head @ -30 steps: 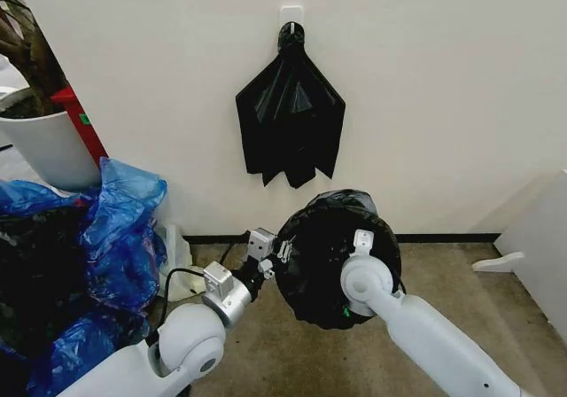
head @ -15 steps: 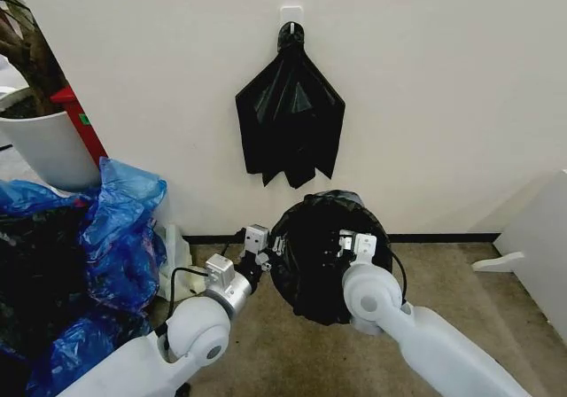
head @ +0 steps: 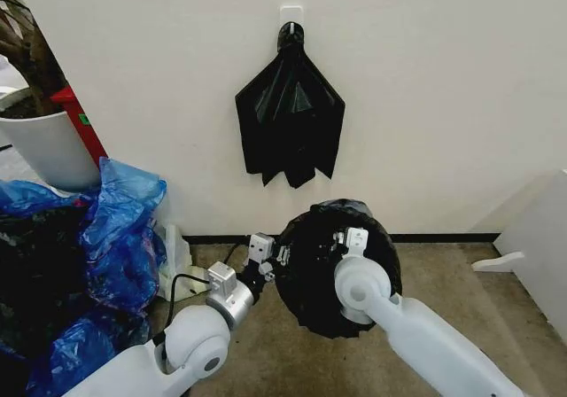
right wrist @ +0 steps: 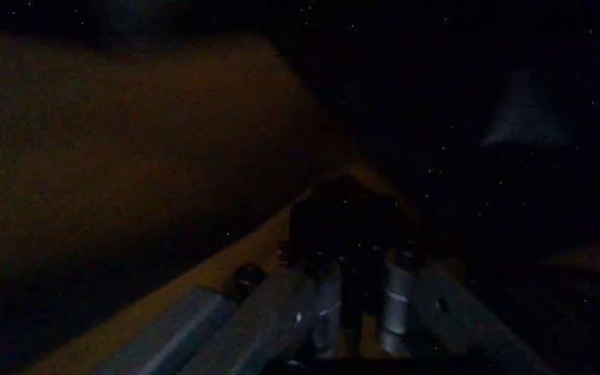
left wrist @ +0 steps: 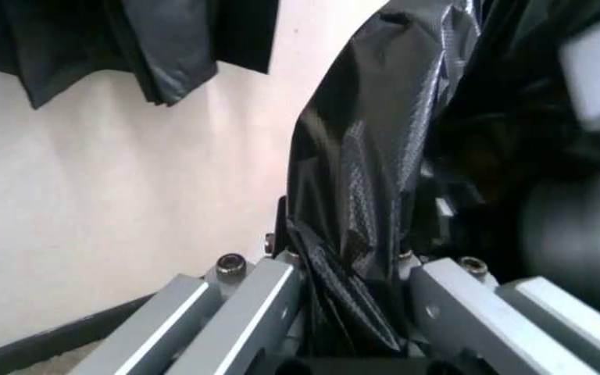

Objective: Place the garbage bag over the trash bin.

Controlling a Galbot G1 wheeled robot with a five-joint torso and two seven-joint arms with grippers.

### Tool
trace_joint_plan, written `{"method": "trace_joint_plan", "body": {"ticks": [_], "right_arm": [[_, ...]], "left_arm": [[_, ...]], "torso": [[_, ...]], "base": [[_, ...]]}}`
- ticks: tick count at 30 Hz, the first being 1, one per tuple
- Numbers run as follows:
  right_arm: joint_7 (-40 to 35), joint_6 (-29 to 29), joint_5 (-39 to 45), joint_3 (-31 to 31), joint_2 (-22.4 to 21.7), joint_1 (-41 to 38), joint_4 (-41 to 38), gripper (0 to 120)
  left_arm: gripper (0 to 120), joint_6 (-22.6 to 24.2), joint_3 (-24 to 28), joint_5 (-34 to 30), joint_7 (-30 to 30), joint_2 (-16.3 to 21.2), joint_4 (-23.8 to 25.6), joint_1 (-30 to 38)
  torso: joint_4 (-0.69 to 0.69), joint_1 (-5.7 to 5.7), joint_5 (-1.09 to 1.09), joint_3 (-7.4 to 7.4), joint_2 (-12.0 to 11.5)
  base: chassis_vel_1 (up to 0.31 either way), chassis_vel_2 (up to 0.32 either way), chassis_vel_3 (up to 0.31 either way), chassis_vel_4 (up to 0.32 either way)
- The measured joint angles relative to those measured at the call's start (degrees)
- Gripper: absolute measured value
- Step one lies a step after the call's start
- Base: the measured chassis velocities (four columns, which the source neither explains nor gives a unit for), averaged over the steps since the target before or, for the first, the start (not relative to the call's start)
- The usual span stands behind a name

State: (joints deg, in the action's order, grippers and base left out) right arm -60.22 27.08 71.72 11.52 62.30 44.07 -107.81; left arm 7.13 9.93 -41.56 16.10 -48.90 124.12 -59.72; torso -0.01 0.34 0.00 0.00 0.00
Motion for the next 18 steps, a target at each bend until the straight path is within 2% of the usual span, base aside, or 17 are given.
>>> {"method": "trace_joint_plan", "body": {"ticks": [9, 18], "right_arm": [[0.6, 0.1, -0.6, -0.6, -0.4, 0.4, 1.4, 0], [-2.1, 0.1, 3.8, 1.3, -2.8, 1.1, -5.9, 0]], "left_arm": [[1, 0.0, -0.1, -0.1, -0.1, 0.0, 0.2, 0.5], [1, 0.0, -0.4, -0.2, 2.0, -1.5, -2.8, 2.2]], "torso": [[-0.01, 0.0, 0.0, 0.0, 0.0], [-0.01, 0.0, 0.0, 0.0, 0.0]], "base": [[0.0, 0.0, 0.0, 0.0], [0.0, 0.0, 0.0, 0.0]]}}
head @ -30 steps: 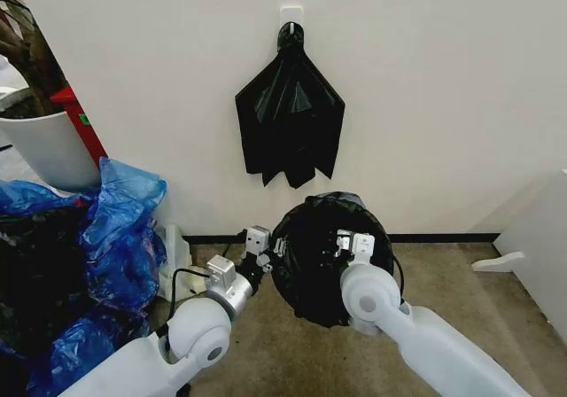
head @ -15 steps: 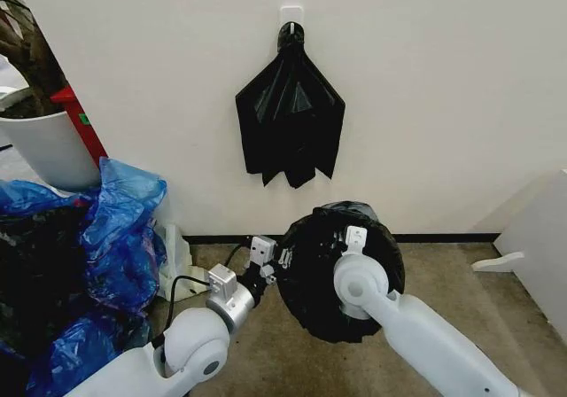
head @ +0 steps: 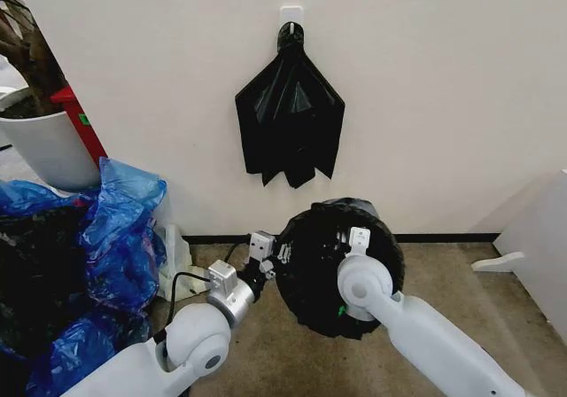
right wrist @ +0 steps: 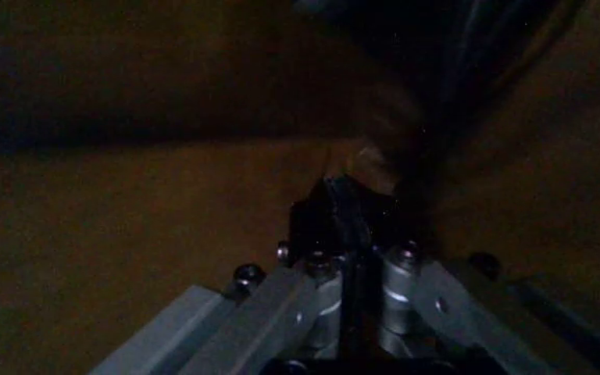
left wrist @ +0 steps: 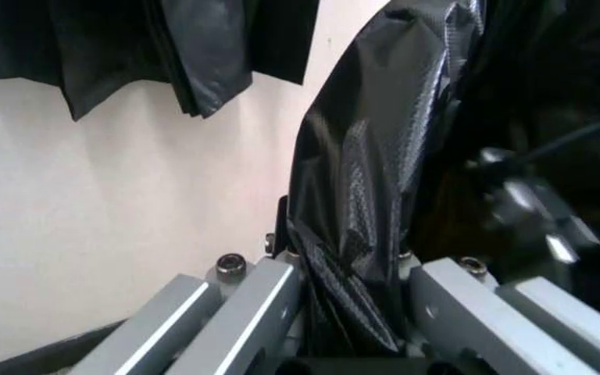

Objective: Place the garbage bag over the trash bin.

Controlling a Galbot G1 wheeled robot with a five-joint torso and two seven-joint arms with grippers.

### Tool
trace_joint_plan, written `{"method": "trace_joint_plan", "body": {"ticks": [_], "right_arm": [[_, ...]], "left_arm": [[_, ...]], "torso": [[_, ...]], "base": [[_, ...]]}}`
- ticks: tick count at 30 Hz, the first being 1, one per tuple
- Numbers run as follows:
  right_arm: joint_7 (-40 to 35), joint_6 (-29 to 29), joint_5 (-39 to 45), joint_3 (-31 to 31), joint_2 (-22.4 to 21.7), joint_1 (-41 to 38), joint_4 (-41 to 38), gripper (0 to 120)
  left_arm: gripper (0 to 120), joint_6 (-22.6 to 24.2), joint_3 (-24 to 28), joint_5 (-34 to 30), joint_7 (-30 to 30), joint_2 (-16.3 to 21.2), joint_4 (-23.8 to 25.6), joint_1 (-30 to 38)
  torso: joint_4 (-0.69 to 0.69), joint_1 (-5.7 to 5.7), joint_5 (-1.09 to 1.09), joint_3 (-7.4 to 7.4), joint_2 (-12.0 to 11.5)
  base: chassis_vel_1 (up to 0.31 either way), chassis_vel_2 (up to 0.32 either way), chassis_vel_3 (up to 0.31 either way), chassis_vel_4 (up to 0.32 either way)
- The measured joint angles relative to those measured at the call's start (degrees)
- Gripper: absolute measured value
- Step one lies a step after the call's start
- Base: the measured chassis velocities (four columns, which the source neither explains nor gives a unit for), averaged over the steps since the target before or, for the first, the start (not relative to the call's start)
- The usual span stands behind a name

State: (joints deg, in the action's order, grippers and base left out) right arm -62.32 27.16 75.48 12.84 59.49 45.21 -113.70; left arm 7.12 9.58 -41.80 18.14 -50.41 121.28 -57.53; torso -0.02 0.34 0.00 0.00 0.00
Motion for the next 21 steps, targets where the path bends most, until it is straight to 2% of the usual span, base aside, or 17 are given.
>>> {"method": "trace_joint_plan", "body": {"ticks": [8, 21], "right_arm": [[-2.6, 0.1, 4.3, 2.1, -0.9, 0.0, -2.2, 0], [-0.3, 0.4, -0.8, 2.2, 1.5, 1.0, 3.9, 0]], "left_arm": [[1, -0.1, 0.0, 0.8, 0.0, -0.1, 0.0, -0.4], [1, 0.3, -1.0, -0.7, 0.2, 0.4, 2.9, -1.0]], "torso": [[0.01, 0.0, 0.0, 0.0, 0.0], [0.01, 0.0, 0.0, 0.0, 0.0]], "base": [[0.0, 0.0, 0.0, 0.0], [0.0, 0.0, 0.0, 0.0]]}}
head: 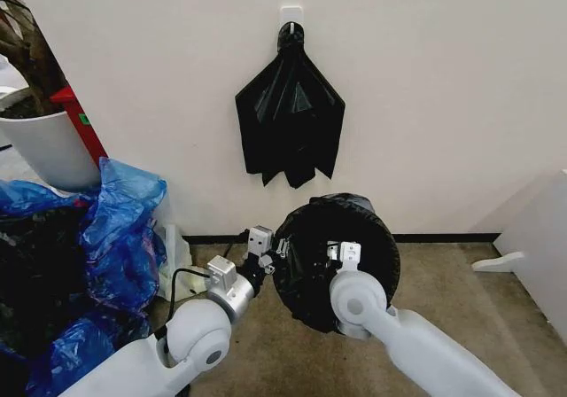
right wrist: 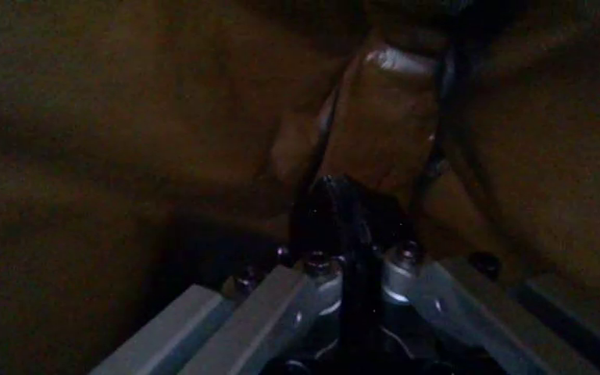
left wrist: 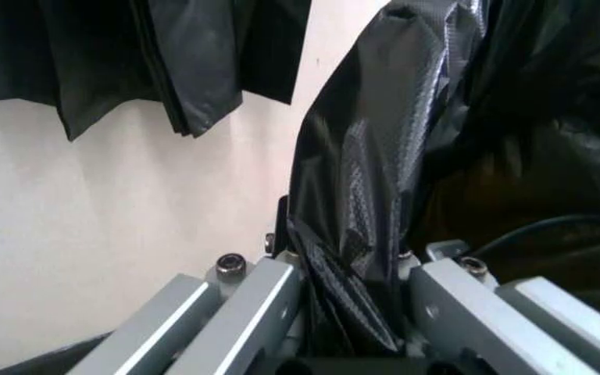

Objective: Place the garbage bag over the trash bin.

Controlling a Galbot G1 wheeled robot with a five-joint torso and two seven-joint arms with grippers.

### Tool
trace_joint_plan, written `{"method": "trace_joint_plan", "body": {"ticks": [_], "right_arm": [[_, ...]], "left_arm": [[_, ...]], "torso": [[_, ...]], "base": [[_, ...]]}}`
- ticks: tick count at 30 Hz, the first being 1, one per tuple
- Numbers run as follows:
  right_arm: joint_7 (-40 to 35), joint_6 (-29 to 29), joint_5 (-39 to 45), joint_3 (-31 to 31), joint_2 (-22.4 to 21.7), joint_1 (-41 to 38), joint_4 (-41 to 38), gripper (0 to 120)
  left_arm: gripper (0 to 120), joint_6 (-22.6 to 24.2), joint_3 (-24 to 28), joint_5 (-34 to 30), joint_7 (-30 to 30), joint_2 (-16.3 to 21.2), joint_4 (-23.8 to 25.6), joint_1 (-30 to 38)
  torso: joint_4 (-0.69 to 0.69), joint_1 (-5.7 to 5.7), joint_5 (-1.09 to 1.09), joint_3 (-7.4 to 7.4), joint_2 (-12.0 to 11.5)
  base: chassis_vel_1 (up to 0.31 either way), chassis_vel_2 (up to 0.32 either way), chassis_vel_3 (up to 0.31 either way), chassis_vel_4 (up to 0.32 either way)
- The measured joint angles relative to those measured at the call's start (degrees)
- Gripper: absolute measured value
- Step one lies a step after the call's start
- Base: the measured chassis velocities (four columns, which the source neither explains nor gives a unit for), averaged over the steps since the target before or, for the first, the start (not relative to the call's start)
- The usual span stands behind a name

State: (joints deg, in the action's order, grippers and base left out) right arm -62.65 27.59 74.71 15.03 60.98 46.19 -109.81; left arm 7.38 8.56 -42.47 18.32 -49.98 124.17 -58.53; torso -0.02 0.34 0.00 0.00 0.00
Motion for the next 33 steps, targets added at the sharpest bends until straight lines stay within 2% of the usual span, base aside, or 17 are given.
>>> {"method": "trace_joint_plan", "body": {"ticks": [7, 19, 33], "right_arm": [[-0.2, -0.2, -0.3, -0.2, 0.0, 0.3, 0.0, 0], [-2.3, -0.7, 2.1, 0.0, -2.0, -0.4, -7.7, 0], [1.7, -1.3, -1.4, -2.6, 1.6, -1.4, 0.6, 0]], "left_arm": [[1, 0.2, -0.1, -0.1, 0.0, 0.1, 0.8, -0.4], [1, 0.2, 0.3, 1.5, -0.1, -0.4, -1.8, -0.6], [1, 1.0, 0.8, 1.3, -0.7, 0.8, 0.6, -0.8]], "torso": [[0.0, 0.0, 0.0, 0.0, 0.0], [0.0, 0.0, 0.0, 0.0, 0.0], [0.0, 0.0, 0.0, 0.0, 0.0]], "base": [[0.0, 0.0, 0.0, 0.0], [0.0, 0.0, 0.0, 0.0], [0.0, 0.0, 0.0, 0.0]]}}
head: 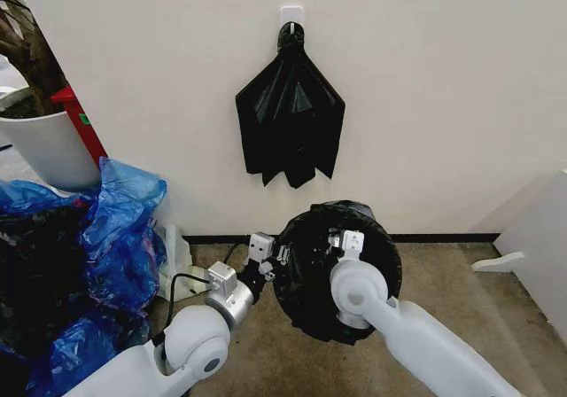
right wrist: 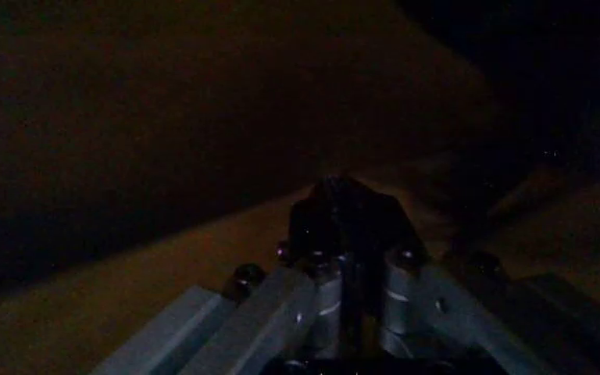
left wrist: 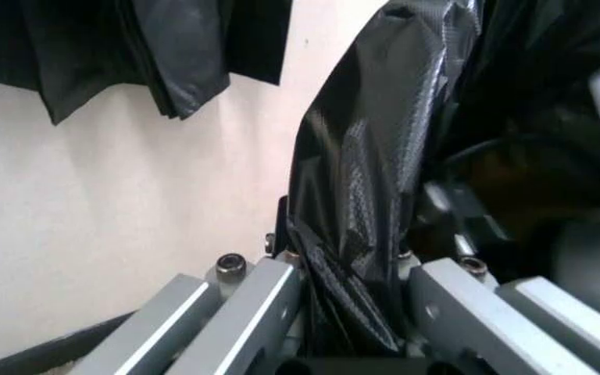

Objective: Place the garbage bag over the trash bin.

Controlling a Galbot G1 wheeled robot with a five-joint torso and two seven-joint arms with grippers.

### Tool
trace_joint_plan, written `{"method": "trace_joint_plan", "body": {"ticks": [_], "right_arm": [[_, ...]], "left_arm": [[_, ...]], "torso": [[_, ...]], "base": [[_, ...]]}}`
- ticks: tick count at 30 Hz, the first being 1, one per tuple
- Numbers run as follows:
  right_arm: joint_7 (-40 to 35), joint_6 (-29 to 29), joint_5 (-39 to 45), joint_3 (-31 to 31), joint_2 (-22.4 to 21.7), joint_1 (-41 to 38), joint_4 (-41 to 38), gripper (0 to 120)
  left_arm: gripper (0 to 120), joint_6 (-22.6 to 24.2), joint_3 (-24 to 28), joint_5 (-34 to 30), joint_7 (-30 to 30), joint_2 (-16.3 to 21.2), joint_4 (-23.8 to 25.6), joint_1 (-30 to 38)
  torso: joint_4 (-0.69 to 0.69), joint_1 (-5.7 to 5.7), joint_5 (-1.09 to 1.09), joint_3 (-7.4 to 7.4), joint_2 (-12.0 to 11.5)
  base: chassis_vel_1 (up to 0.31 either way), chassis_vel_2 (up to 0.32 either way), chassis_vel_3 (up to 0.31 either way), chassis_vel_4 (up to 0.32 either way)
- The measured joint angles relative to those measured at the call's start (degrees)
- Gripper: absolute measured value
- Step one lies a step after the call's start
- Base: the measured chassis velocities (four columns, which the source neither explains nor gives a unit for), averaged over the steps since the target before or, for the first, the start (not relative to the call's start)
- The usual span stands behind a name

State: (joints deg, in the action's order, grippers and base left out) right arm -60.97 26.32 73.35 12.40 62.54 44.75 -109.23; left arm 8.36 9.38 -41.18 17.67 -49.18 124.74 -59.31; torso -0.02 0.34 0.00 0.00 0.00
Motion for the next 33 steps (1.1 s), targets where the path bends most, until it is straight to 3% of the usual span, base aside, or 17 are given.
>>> {"method": "trace_joint_plan", "body": {"ticks": [14, 30, 33], "right_arm": [[0.5, 0.2, -0.2, -1.6, 0.1, 0.1, 2.3, 0], [-3.3, 0.1, 2.6, 3.7, -2.2, 0.0, -10.3, 0], [-3.7, 0.4, 2.7, 4.7, -3.7, 0.7, -14.2, 0]], "left_arm": [[1, 0.2, 0.2, -0.4, -0.6, 0.2, 1.3, -0.5], [1, 0.5, -0.1, -1.9, 2.6, -1.6, -4.0, 0.3], [1, 1.0, -1.0, -4.9, 4.2, -1.8, -4.3, 0.2]], "torso": [[0.0, 0.0, 0.0, 0.0, 0.0], [0.0, 0.0, -0.01, 0.0, 0.0], [0.01, 0.0, 0.0, 0.0, 0.0]], "base": [[0.0, 0.0, 0.0, 0.0], [0.0, 0.0, 0.0, 0.0], [0.0, 0.0, 0.0, 0.0]]}}
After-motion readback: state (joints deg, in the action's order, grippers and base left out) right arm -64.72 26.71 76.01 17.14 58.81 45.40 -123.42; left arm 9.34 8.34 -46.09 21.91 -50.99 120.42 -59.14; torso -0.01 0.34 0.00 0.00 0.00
